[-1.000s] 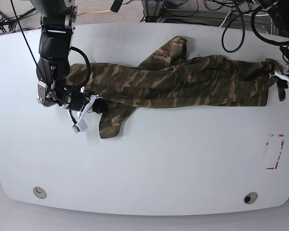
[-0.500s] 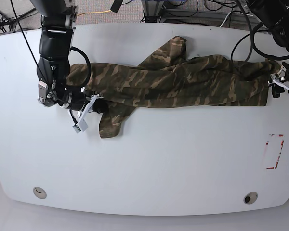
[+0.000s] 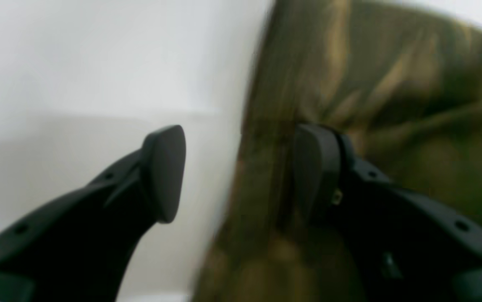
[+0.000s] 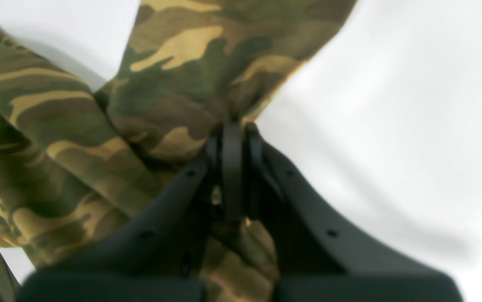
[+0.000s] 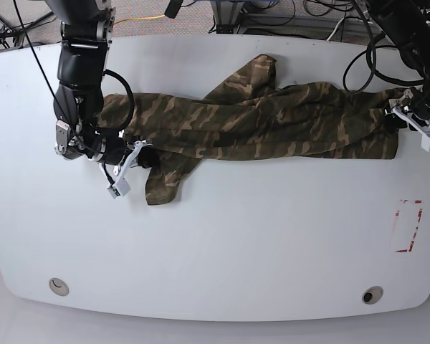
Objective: Fold the T-shirt properly
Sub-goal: 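Pull the pinched sleeve with the right gripper away from the shirt body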
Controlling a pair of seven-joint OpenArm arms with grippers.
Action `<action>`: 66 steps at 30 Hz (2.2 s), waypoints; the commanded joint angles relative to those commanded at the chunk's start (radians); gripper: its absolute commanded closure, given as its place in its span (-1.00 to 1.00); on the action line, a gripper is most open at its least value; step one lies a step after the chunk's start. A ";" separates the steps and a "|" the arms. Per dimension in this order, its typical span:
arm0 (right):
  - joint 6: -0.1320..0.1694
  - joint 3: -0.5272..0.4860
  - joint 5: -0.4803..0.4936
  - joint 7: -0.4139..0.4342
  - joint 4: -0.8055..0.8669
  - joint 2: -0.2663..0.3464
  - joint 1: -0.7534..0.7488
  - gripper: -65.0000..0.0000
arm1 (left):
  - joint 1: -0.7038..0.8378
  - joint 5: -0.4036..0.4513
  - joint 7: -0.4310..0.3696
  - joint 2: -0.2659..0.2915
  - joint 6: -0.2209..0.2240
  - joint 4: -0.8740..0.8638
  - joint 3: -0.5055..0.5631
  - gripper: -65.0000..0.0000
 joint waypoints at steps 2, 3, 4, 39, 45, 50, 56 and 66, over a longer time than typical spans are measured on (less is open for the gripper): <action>0.000 0.000 0.000 0.000 0.003 0.000 0.000 1.00 | -0.020 0.000 0.000 0.000 0.000 -0.018 0.029 -0.17; 0.000 0.000 0.000 0.000 0.003 0.000 0.000 1.00 | -0.029 0.000 0.005 0.000 0.000 -0.021 0.044 -0.17; 0.000 0.000 0.000 0.000 0.005 0.000 0.000 1.00 | -0.035 0.000 0.006 0.000 0.000 -0.017 0.061 -0.16; 0.000 0.075 -0.008 -0.052 0.158 0.032 0.028 1.00 | 0.014 -0.005 0.213 -0.002 -0.002 0.420 0.084 0.91; 0.000 0.072 -0.008 -0.092 0.173 0.051 0.126 1.00 | -0.107 -0.006 0.310 0.000 -0.002 0.460 0.083 0.91; 0.000 0.064 -0.006 -0.094 0.172 0.100 0.261 1.00 | -0.255 -0.005 0.359 0.002 -0.002 0.462 0.083 0.91; 0.000 0.020 -0.008 -0.143 0.167 0.172 0.448 1.00 | -0.434 0.000 0.437 0.002 0.014 0.462 0.083 0.91; 0.000 -0.032 -0.008 -0.249 0.166 0.236 0.812 1.00 | -0.701 -0.006 0.505 -0.031 0.041 0.462 0.086 0.90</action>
